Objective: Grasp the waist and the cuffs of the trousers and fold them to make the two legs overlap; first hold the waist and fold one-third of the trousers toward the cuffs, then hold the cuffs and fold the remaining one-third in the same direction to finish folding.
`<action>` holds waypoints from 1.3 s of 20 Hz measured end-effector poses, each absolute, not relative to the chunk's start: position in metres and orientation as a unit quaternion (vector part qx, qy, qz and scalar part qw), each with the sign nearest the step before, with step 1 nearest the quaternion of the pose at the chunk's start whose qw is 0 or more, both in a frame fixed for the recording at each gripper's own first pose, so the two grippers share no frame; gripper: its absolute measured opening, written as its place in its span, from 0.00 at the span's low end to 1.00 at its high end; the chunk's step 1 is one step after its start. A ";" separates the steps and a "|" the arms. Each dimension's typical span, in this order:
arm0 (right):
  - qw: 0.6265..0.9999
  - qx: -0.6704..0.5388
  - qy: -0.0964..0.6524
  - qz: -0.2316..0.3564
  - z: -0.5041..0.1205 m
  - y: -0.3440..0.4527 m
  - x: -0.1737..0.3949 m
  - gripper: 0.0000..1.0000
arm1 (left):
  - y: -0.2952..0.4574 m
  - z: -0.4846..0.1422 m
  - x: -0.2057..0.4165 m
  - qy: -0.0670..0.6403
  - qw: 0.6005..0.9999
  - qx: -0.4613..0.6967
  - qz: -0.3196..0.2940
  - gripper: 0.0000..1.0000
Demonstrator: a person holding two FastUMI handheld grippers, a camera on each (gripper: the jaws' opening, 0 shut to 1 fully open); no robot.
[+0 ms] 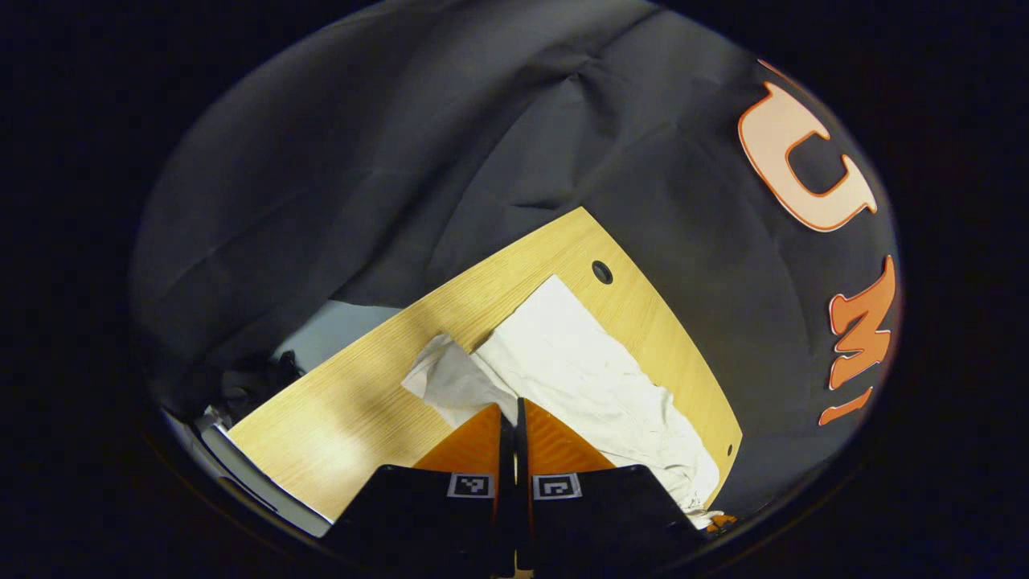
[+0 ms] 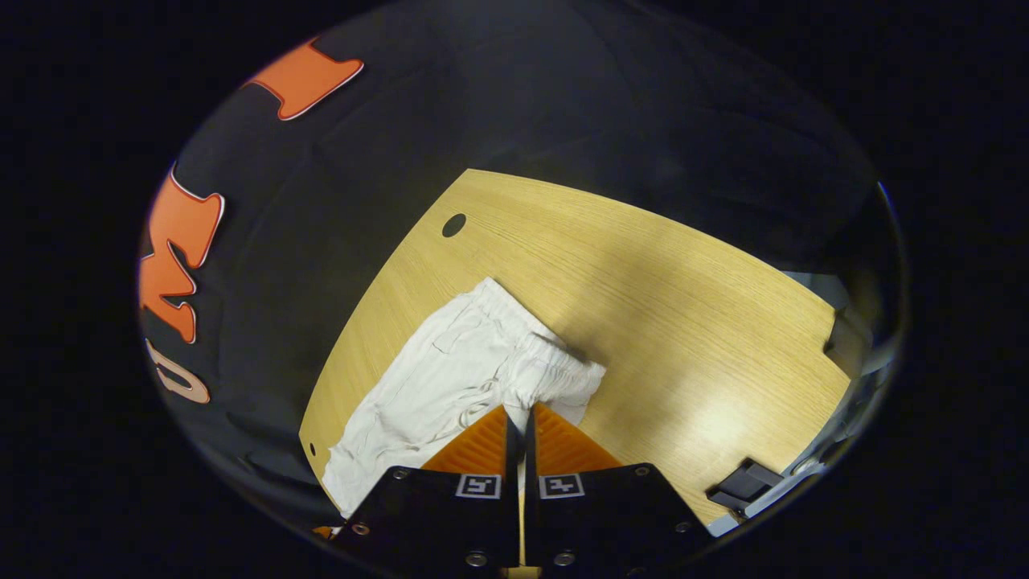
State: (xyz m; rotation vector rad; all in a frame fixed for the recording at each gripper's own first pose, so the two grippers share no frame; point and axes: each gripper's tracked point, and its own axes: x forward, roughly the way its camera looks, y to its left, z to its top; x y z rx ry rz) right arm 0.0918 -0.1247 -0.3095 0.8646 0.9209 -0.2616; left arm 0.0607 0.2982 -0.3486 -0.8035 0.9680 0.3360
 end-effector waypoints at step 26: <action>0.785 0.420 0.437 -0.127 -0.305 -0.097 0.256 0.03 | 0.292 -0.421 0.254 0.557 0.792 -0.247 0.031 0.04</action>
